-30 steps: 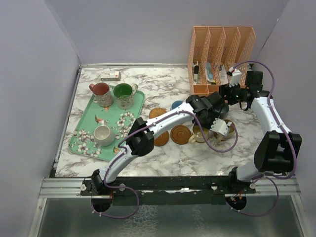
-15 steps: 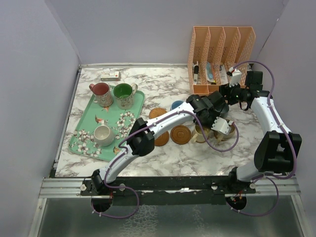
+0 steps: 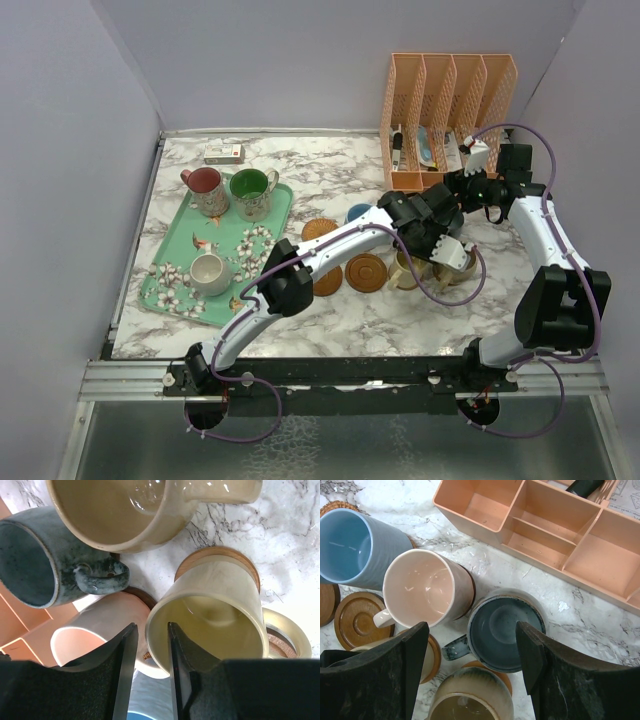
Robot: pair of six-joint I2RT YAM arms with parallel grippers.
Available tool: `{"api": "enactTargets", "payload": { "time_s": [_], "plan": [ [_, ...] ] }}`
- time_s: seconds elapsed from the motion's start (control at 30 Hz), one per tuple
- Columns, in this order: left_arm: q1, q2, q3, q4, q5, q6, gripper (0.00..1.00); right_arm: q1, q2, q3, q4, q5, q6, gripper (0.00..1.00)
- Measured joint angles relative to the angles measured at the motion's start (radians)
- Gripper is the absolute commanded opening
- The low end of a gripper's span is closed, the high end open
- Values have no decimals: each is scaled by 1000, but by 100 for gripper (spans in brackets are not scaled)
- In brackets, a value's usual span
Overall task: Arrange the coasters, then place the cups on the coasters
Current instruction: Place the cup on the coaster.
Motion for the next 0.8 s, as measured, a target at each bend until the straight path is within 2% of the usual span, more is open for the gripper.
{"api": "enactTargets", "payload": {
  "time_s": [0.5,0.8],
  "plan": [
    [-7,0,9,22,0,-17,42,0,0,0,0,-4,0,71],
    [-7,0,9,40,0,-29,44,0,0,0,0,-6,-1,70]
  ]
}}
